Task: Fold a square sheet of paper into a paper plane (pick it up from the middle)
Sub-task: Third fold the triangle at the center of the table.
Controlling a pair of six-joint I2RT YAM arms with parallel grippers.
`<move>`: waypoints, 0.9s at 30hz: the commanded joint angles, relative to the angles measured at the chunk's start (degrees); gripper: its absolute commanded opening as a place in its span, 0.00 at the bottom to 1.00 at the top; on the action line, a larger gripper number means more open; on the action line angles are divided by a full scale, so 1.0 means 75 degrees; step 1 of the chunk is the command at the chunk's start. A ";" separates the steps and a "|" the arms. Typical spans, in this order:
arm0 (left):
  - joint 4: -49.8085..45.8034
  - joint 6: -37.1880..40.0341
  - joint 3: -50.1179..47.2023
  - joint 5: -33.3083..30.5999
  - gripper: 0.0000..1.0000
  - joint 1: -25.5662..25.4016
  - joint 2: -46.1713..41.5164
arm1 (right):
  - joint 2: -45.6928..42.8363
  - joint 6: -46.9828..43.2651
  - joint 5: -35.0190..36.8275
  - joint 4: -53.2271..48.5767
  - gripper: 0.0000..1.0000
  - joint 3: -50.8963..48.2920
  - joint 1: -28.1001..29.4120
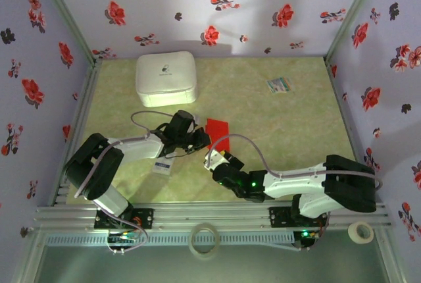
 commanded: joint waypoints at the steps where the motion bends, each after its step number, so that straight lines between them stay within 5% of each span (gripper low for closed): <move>1: -0.0066 0.0060 -0.0005 0.0116 0.00 0.0057 -0.0186 | 0.0123 0.0197 0.0164 -0.0013 0.38 0.0025 0.0064; 17: -0.0054 0.0024 -0.0063 0.0105 0.00 0.0057 -0.0228 | 0.0152 0.0539 0.0059 -0.0142 0.07 0.0140 0.0042; 19: -0.0103 0.0035 -0.0042 0.0094 0.07 0.0055 -0.0245 | 0.0129 0.0661 -0.0116 -0.0203 0.04 0.0148 -0.0016; 23: -0.0962 0.0336 0.0085 -0.0459 0.26 0.0051 -0.0622 | -0.0029 0.1523 -0.1287 -0.0695 0.04 0.0246 -0.0563; 27: -0.2019 0.0767 0.0260 -0.1120 0.34 0.0145 -0.1094 | -0.0197 0.2551 -0.3417 -0.0869 0.05 0.0275 -0.1493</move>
